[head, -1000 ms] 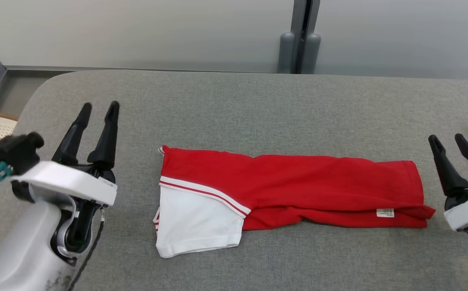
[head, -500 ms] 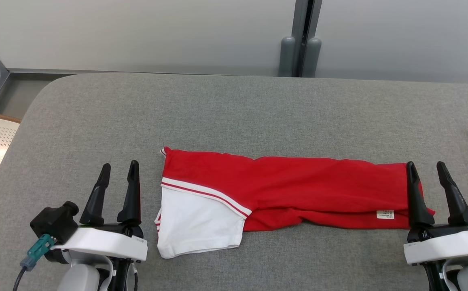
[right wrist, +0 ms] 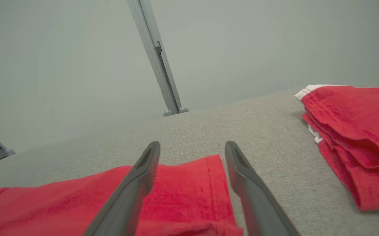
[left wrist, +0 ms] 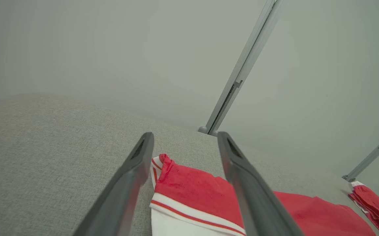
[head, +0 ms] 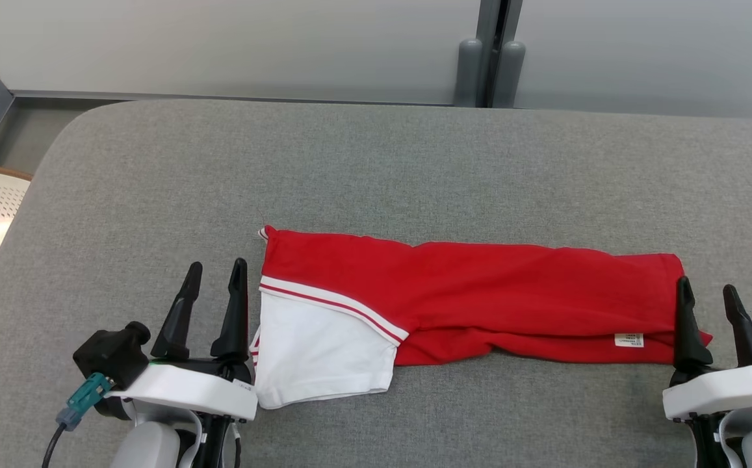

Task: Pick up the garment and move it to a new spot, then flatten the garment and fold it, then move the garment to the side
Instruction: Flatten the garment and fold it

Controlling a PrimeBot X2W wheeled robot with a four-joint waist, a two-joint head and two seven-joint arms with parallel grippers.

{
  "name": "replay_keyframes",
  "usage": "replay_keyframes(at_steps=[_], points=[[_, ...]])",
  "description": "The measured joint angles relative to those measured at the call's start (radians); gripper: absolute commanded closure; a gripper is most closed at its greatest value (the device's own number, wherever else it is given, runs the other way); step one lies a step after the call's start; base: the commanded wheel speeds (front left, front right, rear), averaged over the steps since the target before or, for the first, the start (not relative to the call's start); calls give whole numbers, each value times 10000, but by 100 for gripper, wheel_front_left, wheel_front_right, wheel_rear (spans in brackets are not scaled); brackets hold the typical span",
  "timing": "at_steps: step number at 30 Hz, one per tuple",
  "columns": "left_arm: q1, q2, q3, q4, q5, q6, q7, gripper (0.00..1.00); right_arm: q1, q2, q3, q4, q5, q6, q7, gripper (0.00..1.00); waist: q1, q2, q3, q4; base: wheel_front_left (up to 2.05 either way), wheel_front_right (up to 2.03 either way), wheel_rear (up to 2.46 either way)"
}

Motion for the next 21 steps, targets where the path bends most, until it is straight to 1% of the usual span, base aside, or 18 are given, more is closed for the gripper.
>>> replay_keyframes(at_steps=[6, 10, 15, 20, 21], points=[[-198, -17, -221, 125, -226, 0, 0, 0, -713, 291, -857, 1634, -35, 0, 652, 0, 0, 0, 292, 122, 0, 0, 0], [-364, -15, -263, 136, -297, 0, 0, 0, -1053, 489, -1011, 2382, -253, 0, 1074, 0, 0, 0, 410, 251, 0, 0, 0], [-438, -13, -267, 171, -305, 0, 0, 0, -1283, 581, -1225, 3053, -451, 0, 1352, 0, 0, 0, 458, 328, 0, 0, 0], [-439, -12, -251, 178, -305, 0, 0, 0, -1470, 652, -1264, 3384, -529, 0, 1488, 0, -1, 0, 454, 328, 0, 0, 0], [-439, -13, -253, 180, -305, 0, 0, 0, -1502, 660, -1244, 3425, -525, 0, 1549, 53, 0, 0, 453, 325, 0, 0, 0]])
